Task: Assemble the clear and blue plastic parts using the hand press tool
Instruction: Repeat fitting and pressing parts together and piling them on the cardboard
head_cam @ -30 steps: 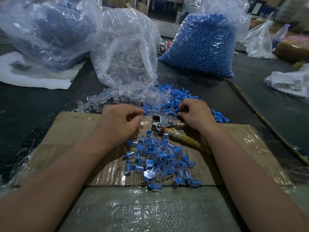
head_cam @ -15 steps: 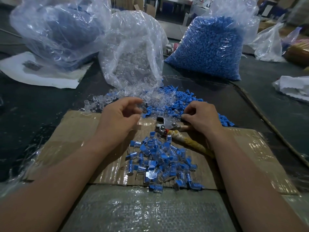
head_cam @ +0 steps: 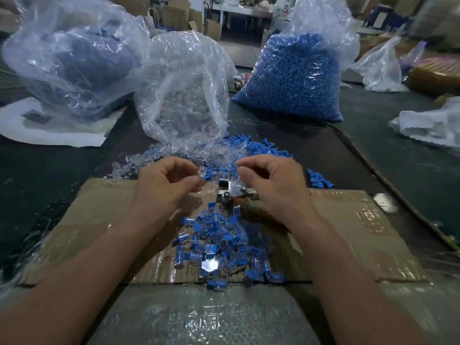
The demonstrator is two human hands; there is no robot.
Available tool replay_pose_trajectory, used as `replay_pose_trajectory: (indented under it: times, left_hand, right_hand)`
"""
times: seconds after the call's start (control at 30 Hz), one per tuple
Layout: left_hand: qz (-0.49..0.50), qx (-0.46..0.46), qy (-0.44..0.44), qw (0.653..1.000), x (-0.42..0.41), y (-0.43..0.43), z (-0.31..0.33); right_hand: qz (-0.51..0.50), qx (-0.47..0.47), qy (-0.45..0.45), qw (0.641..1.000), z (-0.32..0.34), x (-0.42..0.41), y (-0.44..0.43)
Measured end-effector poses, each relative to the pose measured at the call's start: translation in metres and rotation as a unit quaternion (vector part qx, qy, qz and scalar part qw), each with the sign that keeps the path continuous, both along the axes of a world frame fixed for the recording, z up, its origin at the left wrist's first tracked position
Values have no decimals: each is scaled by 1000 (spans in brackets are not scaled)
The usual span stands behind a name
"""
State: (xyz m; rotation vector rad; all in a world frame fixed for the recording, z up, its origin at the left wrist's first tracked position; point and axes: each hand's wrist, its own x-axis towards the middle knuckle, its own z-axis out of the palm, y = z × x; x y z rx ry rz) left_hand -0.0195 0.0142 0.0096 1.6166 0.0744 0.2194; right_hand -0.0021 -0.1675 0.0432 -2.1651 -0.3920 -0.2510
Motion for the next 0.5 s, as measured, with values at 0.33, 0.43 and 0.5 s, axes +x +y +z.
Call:
replay_pose_trajectory:
  times: [0.33,0.43,0.5]
  left_hand:
    - [-12,-4,-27,1000,-5,-11,9]
    - [-28,8,-34,999,-8,-14,11]
    - [-34,4,-35,999,-9,-15,11]
  right_hand:
    - [46,8,-132,990,-15,-12,29]
    - [35,-19,-166,985,-16,-12,28]
    - [36,-26,-162,986,-16,-11,28]
